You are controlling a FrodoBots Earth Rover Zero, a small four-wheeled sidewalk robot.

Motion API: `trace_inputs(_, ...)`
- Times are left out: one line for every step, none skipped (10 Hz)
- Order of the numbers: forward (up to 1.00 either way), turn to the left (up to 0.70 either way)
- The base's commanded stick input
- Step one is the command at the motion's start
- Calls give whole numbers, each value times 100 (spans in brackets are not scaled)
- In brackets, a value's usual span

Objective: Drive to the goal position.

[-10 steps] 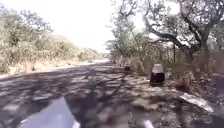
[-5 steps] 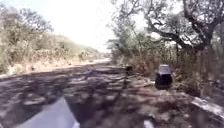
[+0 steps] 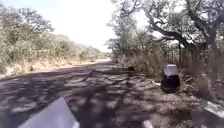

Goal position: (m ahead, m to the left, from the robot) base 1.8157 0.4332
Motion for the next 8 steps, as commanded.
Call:
trace_inputs(50,0)
trace_inputs(50,0)
trace_inputs(50,0)
trace_inputs(50,0)
trace_inputs(50,0)
trace_inputs(50,0)
trace_inputs(50,0)
trace_inputs(50,0)
